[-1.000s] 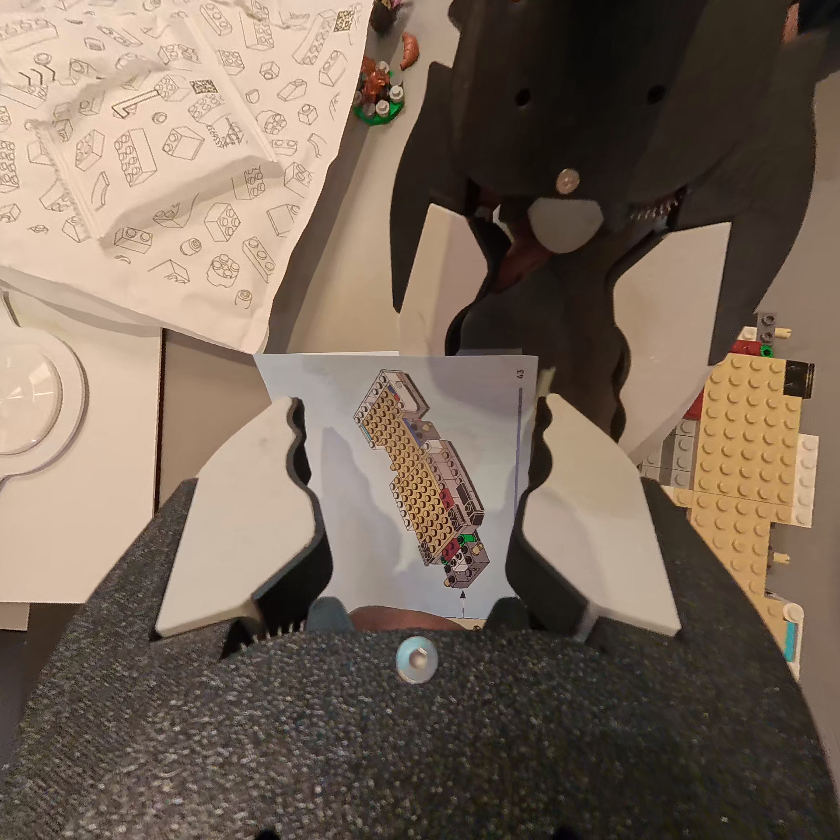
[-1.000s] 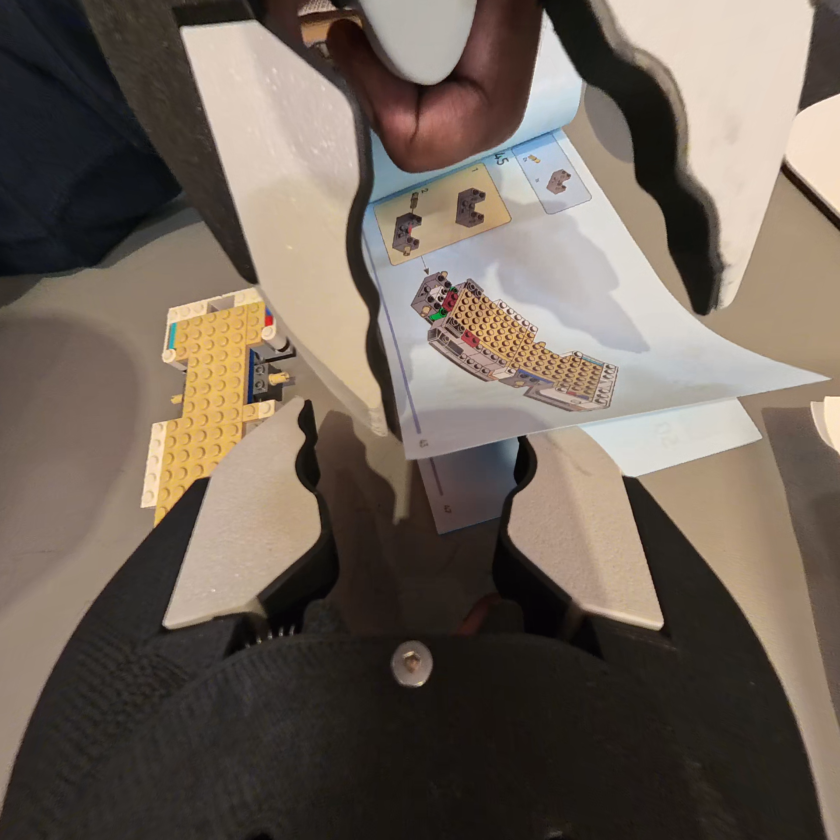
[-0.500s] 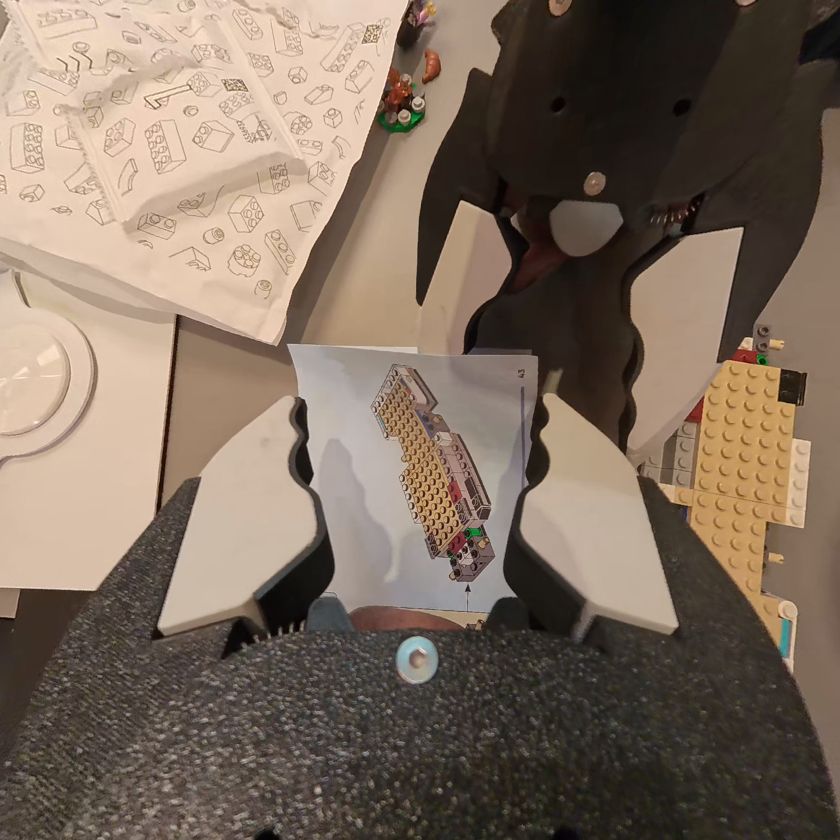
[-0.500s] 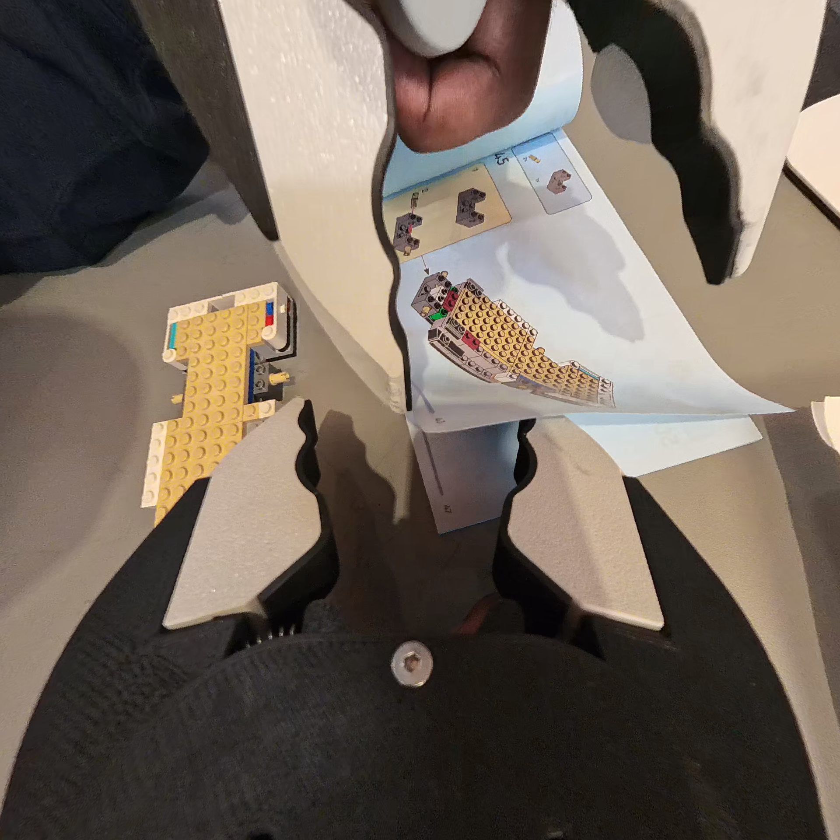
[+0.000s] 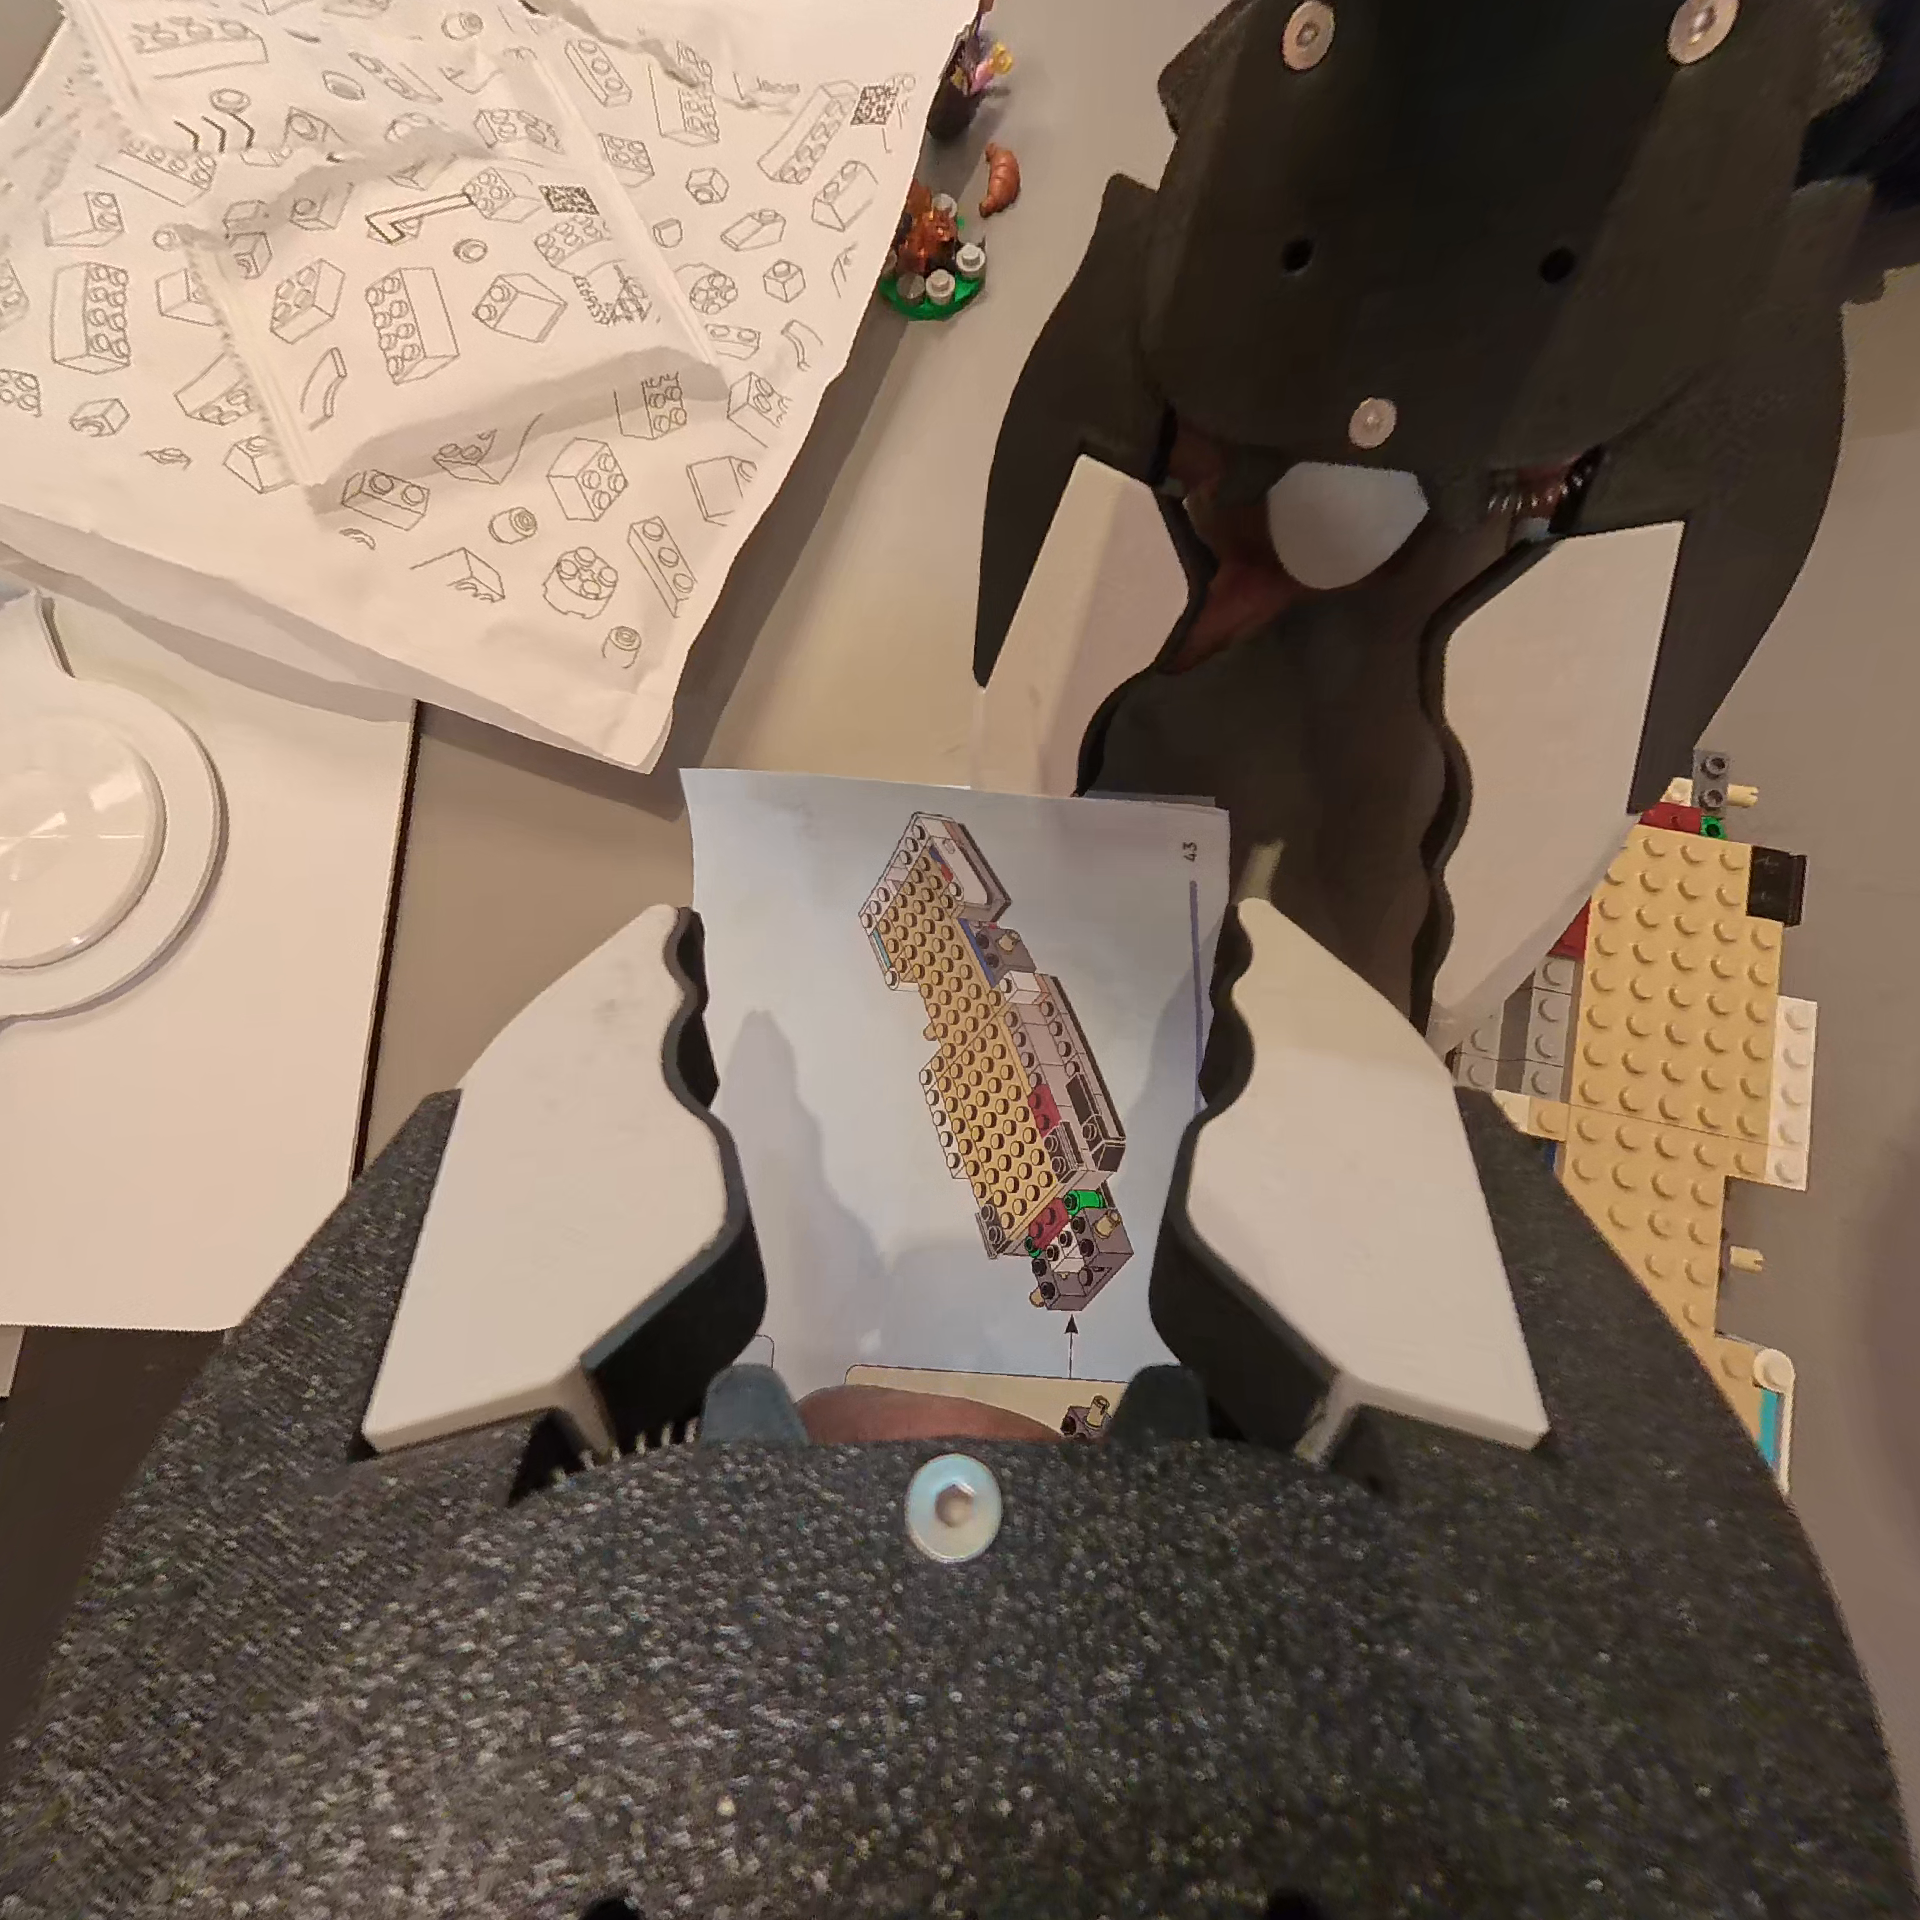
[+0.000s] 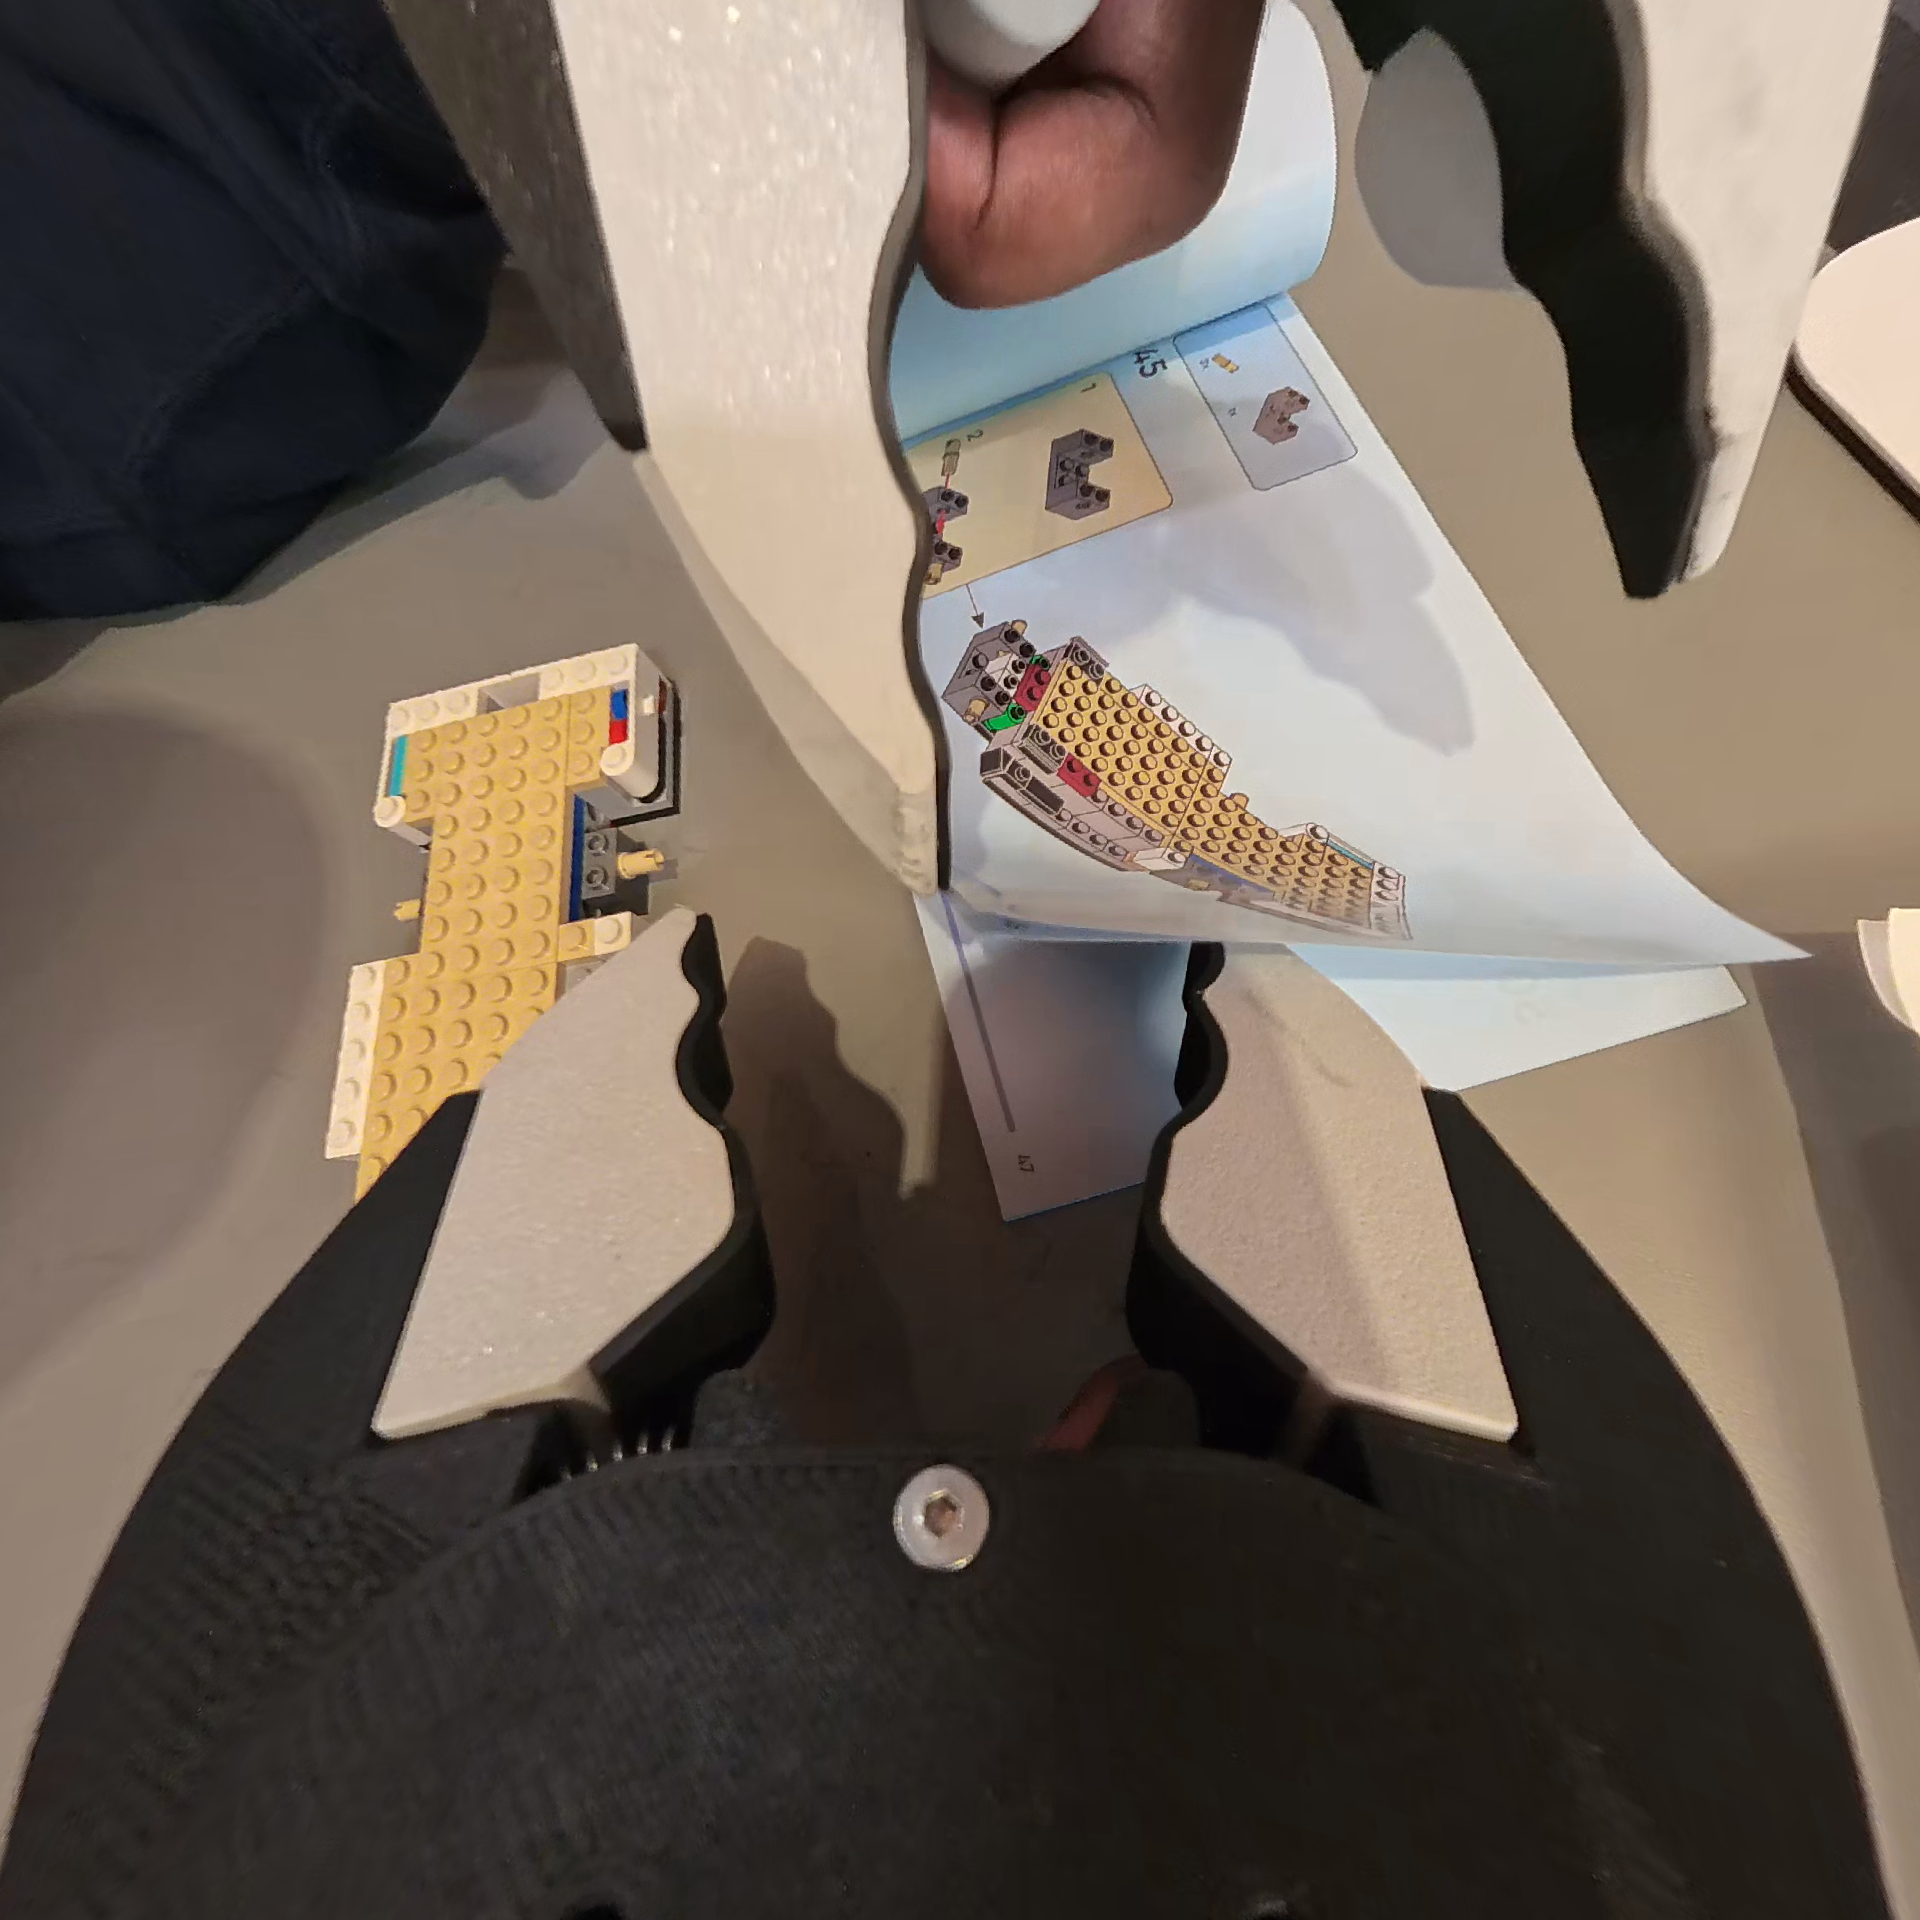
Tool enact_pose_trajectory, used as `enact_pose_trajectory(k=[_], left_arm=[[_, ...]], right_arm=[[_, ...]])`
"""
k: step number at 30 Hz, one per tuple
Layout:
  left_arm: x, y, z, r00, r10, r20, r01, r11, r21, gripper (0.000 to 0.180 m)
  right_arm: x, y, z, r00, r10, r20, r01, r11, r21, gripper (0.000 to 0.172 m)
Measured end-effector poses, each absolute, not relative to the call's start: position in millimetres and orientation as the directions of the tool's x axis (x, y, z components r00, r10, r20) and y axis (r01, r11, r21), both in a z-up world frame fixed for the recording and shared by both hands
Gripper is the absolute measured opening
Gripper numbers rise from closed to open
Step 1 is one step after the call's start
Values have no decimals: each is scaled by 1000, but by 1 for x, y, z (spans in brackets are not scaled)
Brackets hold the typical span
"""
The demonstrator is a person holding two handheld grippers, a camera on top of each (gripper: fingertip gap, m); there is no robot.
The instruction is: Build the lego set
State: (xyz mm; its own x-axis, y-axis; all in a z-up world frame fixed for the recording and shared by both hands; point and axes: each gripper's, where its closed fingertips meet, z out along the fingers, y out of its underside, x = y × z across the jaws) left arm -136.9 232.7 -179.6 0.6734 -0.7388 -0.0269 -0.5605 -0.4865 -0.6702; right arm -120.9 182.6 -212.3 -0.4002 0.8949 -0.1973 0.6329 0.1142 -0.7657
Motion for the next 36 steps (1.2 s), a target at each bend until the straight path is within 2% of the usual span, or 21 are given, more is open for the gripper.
enact_pose_trajectory(k=[20, 36], left_arm=[[-142, 230, -175, 683, -731, 5, -531, -500, -684, 76], [-130, 219, -180, 686, -721, 102, -491, -561, -666, 41]], right_arm=[[-120, 183, -212, -402, 892, -205, 633, 109, -767, 86], [-120, 182, -212, -401, 892, -208, 634, 106, -766, 85]])
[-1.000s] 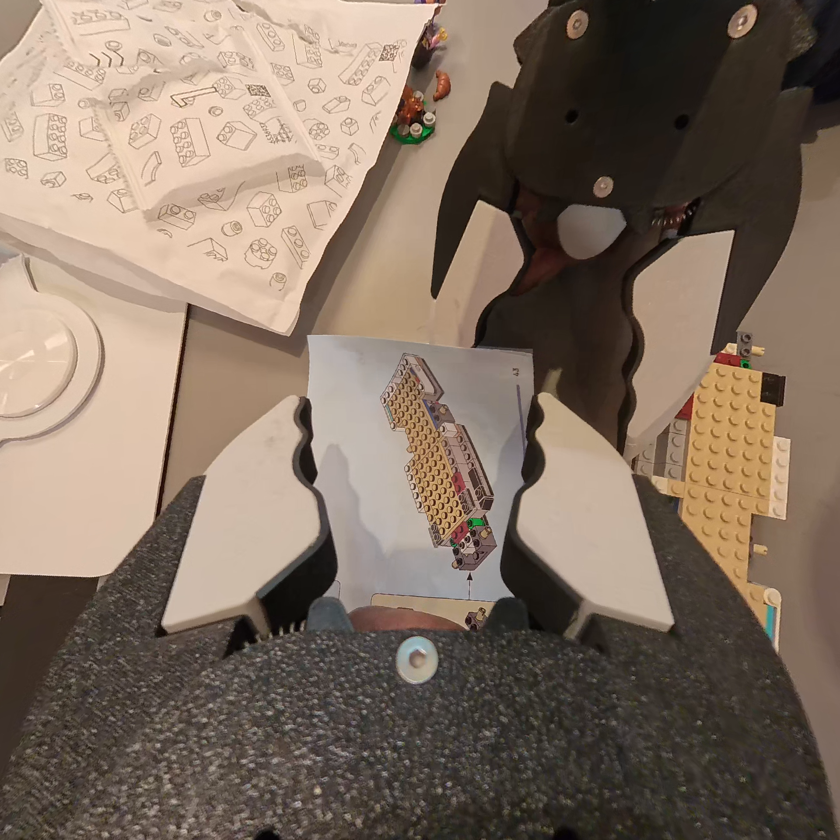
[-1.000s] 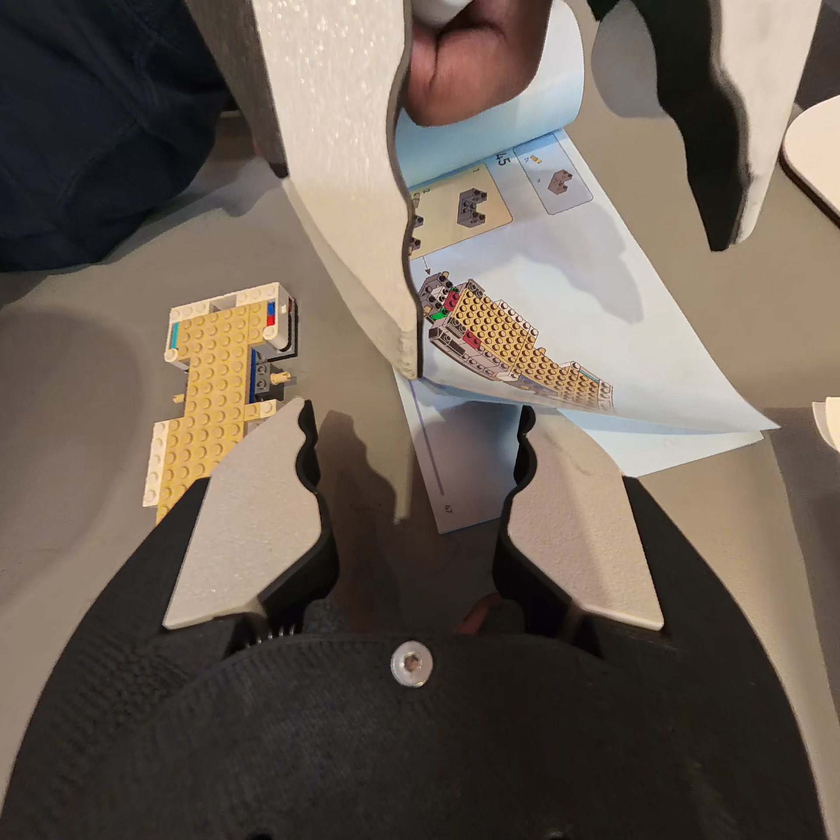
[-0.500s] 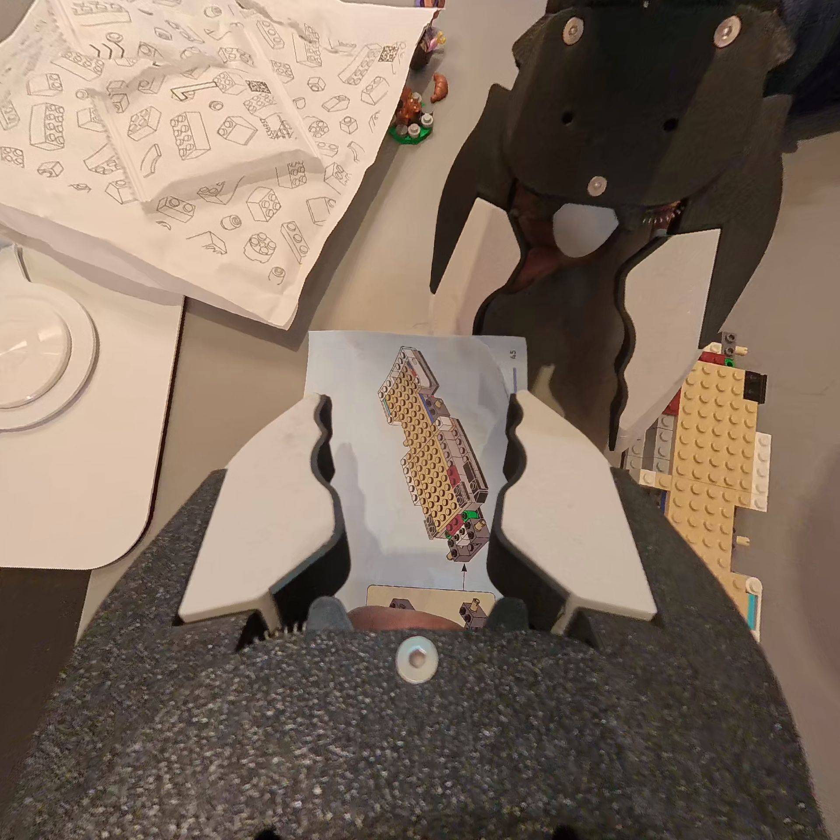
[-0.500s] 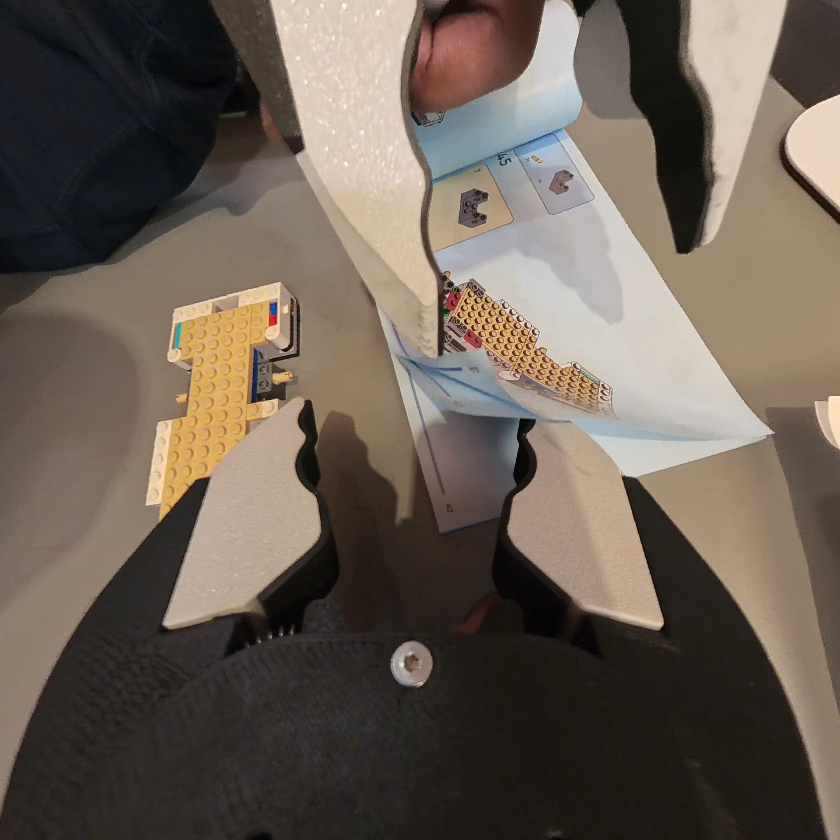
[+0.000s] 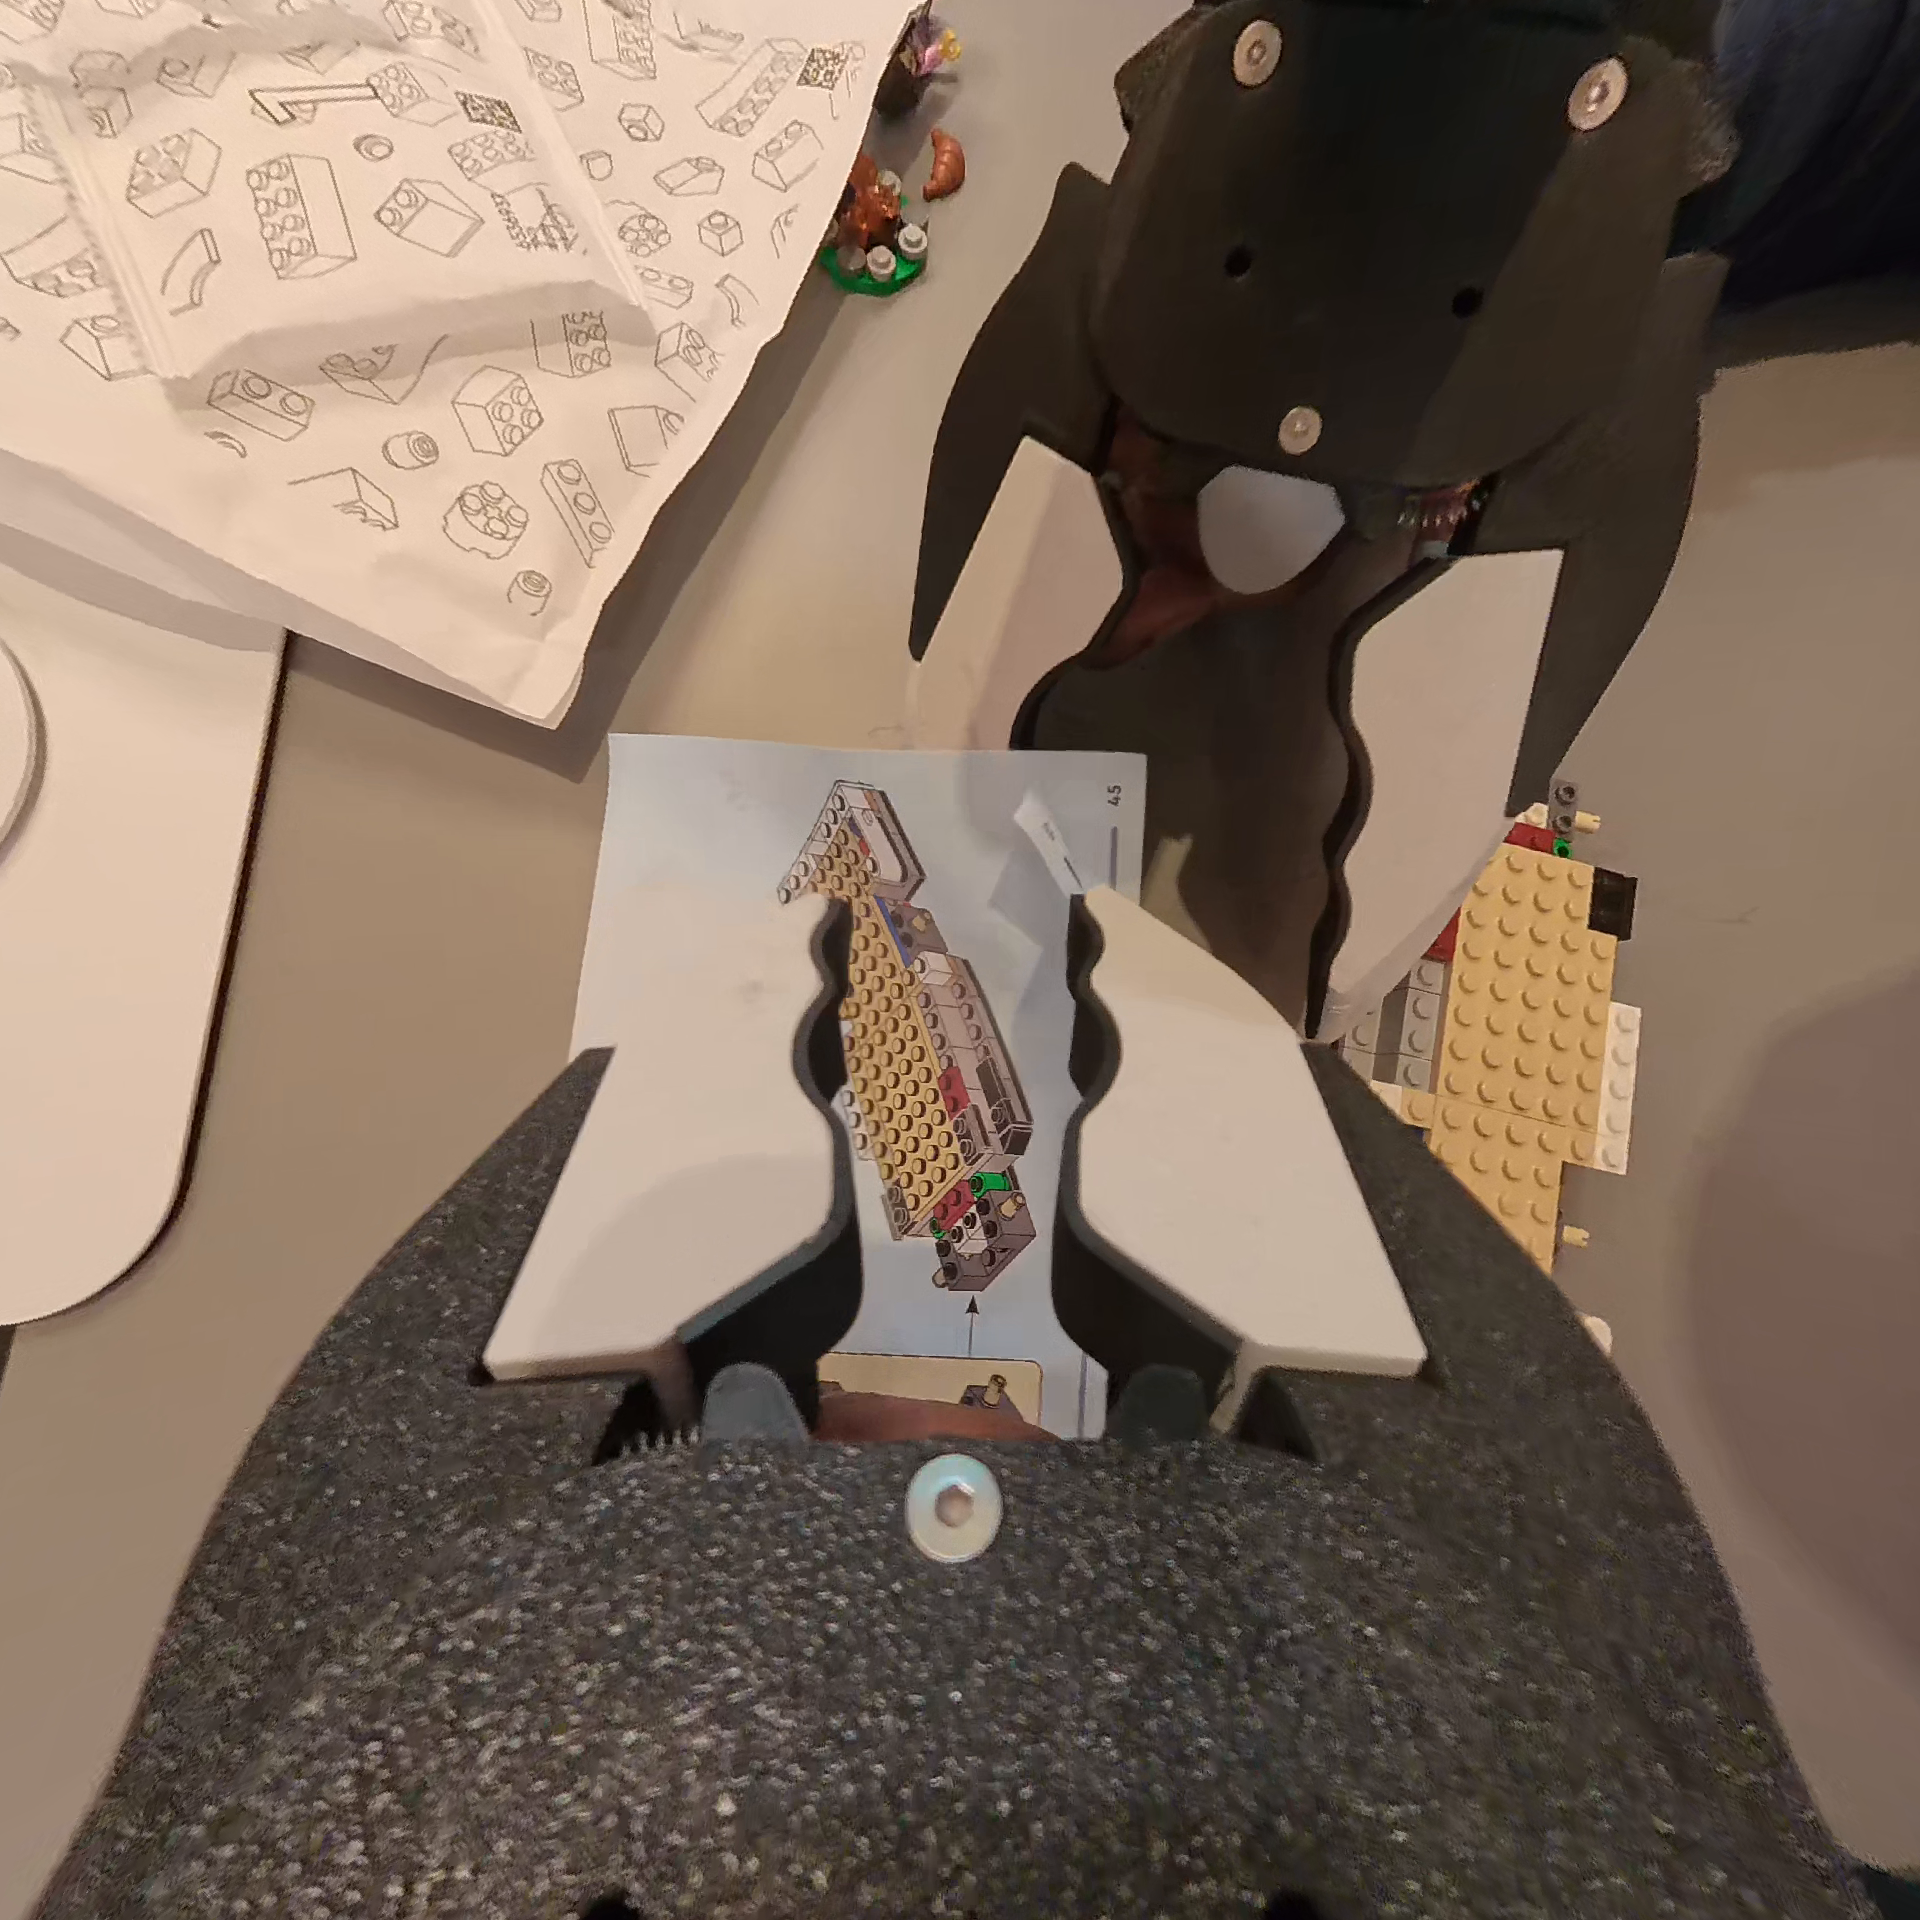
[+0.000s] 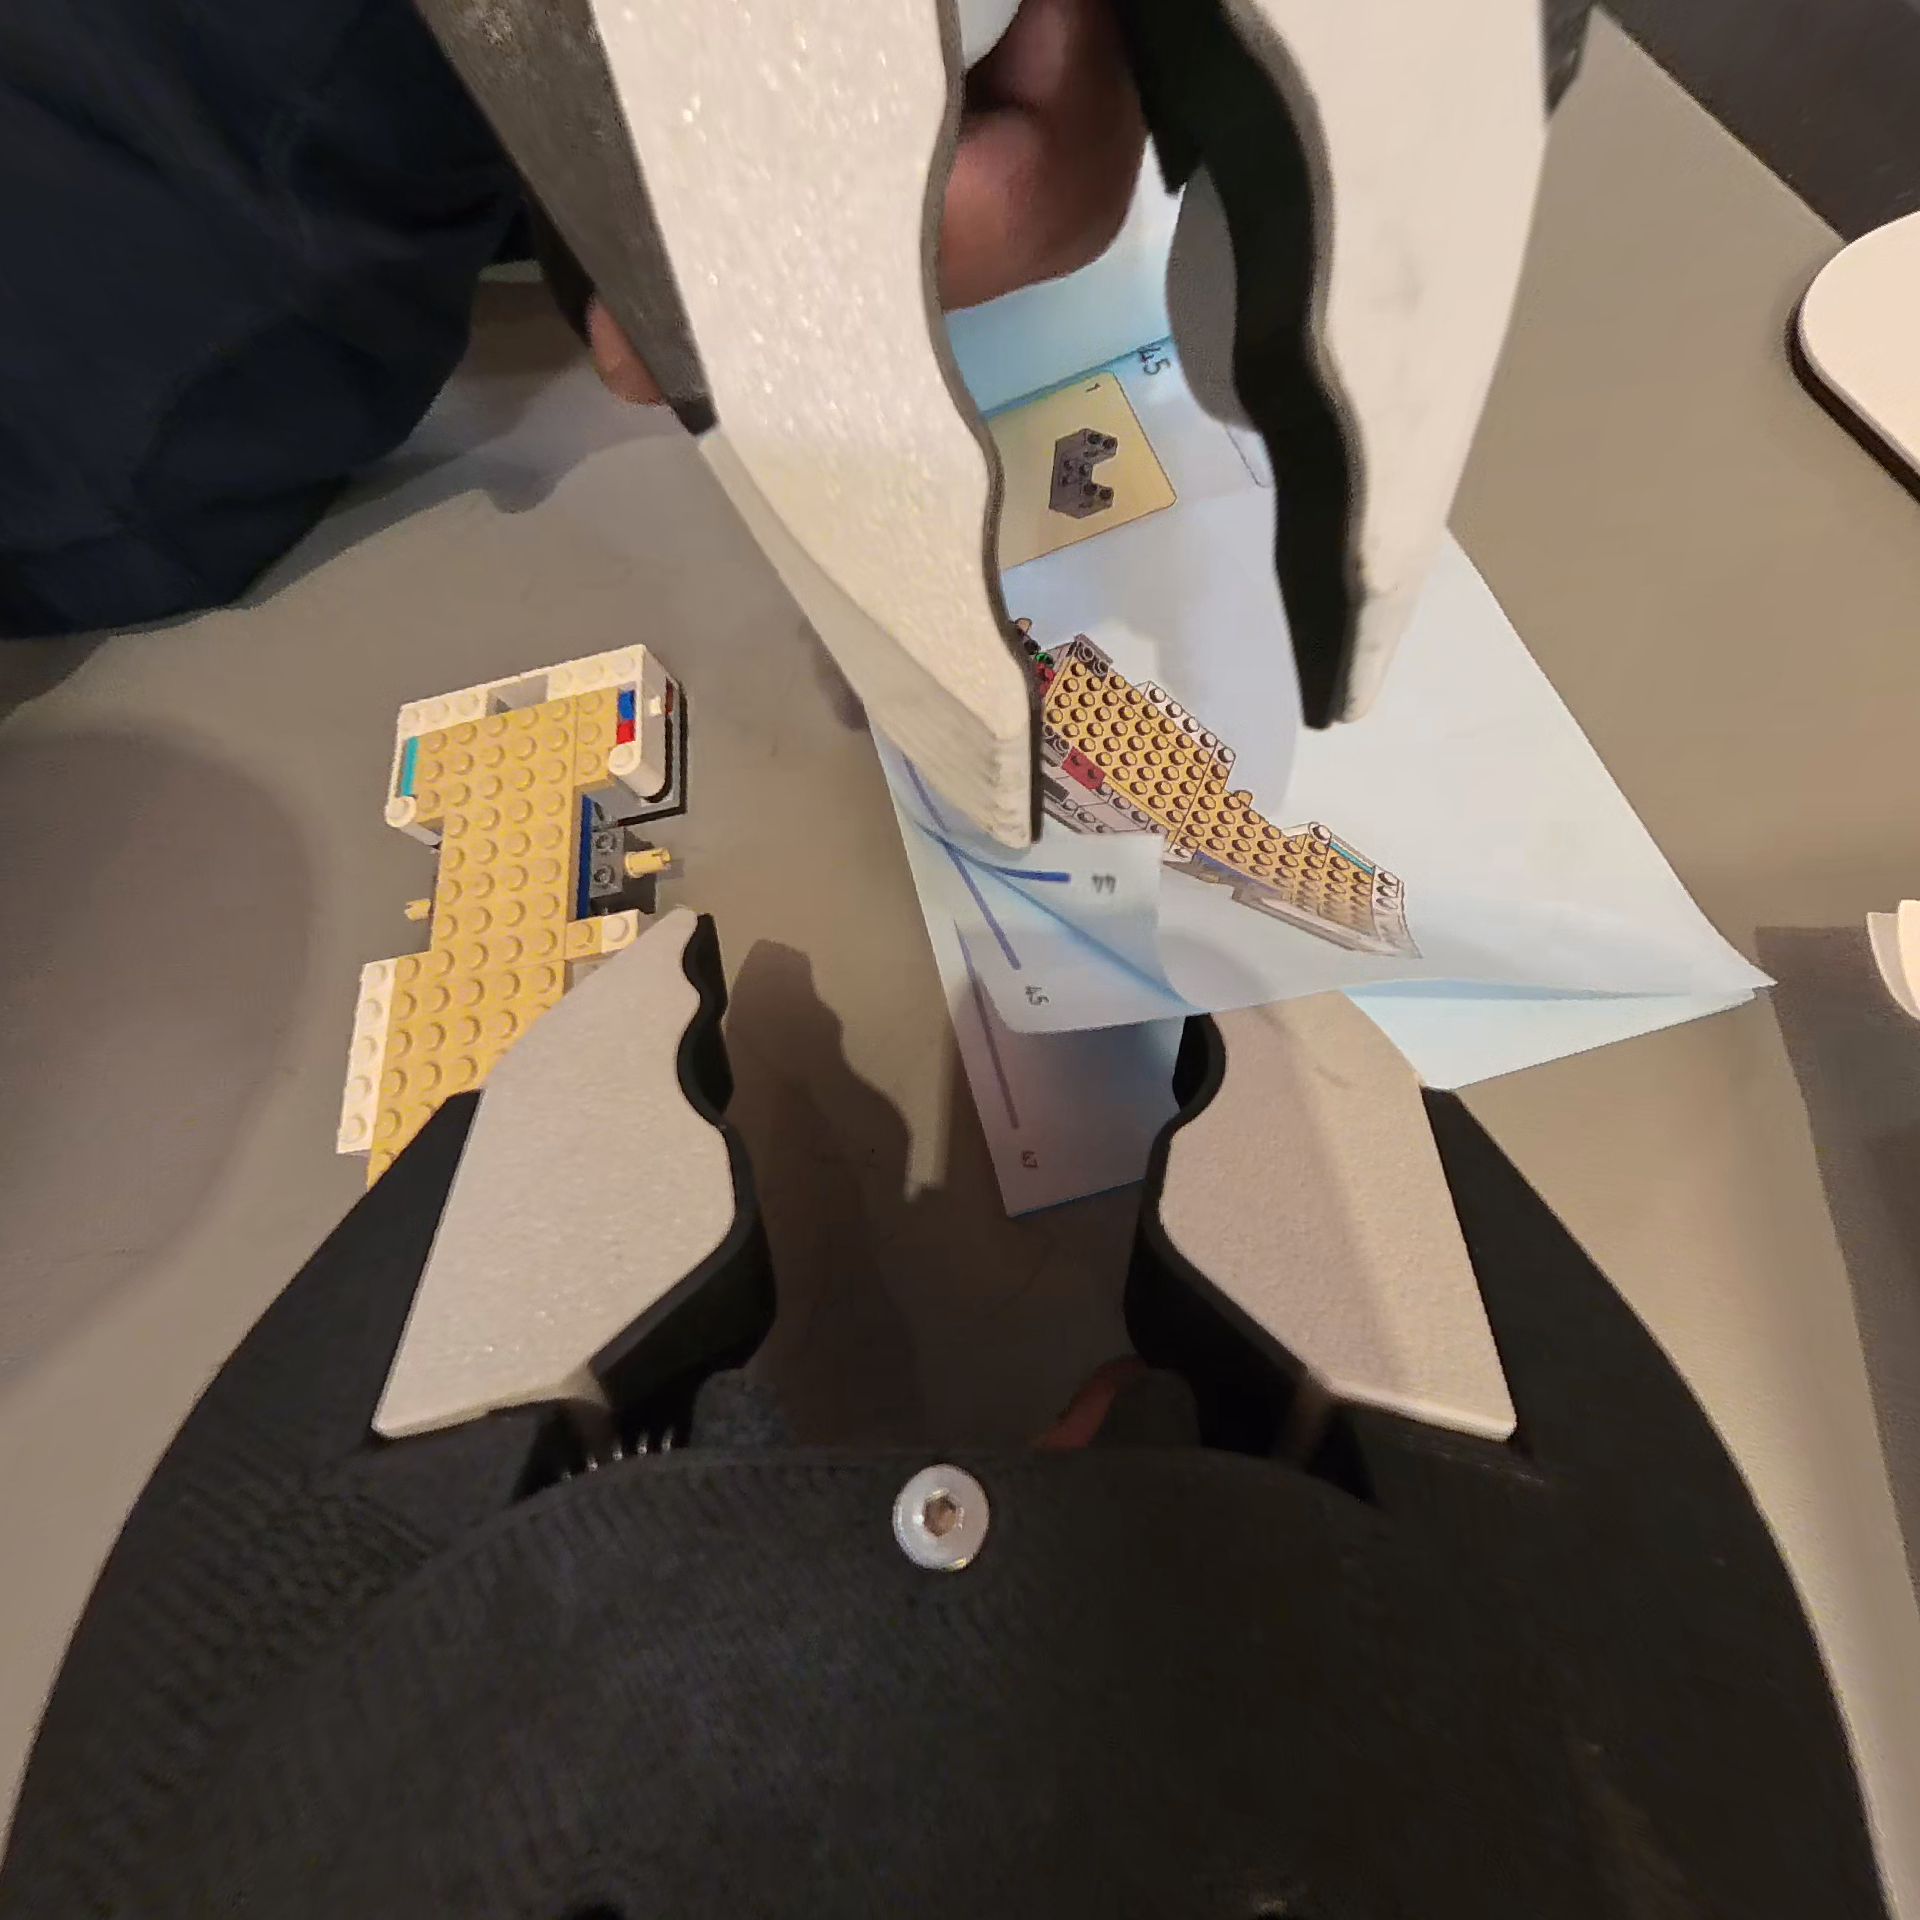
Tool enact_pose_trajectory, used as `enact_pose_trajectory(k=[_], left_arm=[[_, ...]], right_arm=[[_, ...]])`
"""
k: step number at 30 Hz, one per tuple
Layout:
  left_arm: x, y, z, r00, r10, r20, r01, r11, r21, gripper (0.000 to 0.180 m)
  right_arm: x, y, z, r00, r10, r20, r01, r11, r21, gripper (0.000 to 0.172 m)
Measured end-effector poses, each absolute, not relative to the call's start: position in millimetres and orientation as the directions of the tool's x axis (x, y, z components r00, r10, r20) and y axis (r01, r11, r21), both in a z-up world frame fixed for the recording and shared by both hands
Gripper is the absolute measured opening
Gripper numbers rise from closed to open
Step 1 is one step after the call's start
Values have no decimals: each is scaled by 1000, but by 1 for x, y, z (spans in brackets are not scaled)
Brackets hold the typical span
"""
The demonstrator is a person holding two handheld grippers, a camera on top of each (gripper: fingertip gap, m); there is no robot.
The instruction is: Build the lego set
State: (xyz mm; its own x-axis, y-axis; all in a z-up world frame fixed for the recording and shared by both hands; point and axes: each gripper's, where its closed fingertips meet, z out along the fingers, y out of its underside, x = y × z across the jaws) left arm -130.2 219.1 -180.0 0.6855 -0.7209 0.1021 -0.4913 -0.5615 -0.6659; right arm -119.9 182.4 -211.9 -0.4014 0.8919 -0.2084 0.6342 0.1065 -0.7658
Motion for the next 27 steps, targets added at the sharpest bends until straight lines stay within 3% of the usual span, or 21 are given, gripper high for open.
enact_pose_trajectory(k=[27], left_arm=[[-114, 209, -182, 732, -640, 234, -356, -651, -670, 0]], right_arm=[[-120, 184, -212, -391, 892, -228, 639, 85, -765, 85]])
